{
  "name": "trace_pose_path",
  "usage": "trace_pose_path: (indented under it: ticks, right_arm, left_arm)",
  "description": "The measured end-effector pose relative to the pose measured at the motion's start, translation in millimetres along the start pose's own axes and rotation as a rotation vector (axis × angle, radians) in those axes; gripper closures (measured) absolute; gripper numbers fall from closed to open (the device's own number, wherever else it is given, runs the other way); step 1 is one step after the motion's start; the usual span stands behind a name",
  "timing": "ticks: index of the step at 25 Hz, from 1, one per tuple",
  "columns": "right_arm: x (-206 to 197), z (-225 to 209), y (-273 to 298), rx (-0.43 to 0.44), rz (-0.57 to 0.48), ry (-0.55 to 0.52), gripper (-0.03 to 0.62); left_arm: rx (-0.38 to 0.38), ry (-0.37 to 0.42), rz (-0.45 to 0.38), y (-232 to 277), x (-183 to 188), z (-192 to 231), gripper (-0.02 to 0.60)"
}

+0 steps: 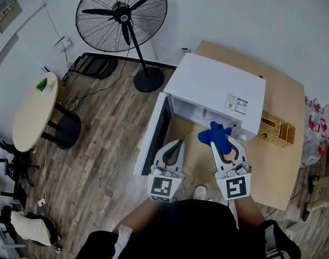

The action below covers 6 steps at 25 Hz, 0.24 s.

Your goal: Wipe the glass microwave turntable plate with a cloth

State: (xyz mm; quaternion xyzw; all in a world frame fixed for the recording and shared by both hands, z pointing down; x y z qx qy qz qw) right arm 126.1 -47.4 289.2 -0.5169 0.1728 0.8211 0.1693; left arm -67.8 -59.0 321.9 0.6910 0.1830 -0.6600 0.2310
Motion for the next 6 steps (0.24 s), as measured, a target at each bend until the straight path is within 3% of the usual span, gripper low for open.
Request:
trace_pose_path:
  ticks: [6]
  right_arm:
    - [-4.0, 0.9, -6.1, 0.015, 0.023, -0.013, 0.5]
  left_arm:
    - [0.006, 0.018, 0.011, -3.7, -3.0, -8.4, 0.575]
Point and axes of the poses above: the fingertips, and each gripper's own axes: y forward along the fingers, z to its left, x out of its top, the point moved 9 cm from there along -y, backward along the fingers, and after that the axes turned 2 degrees about z, right-handed, at the moved point
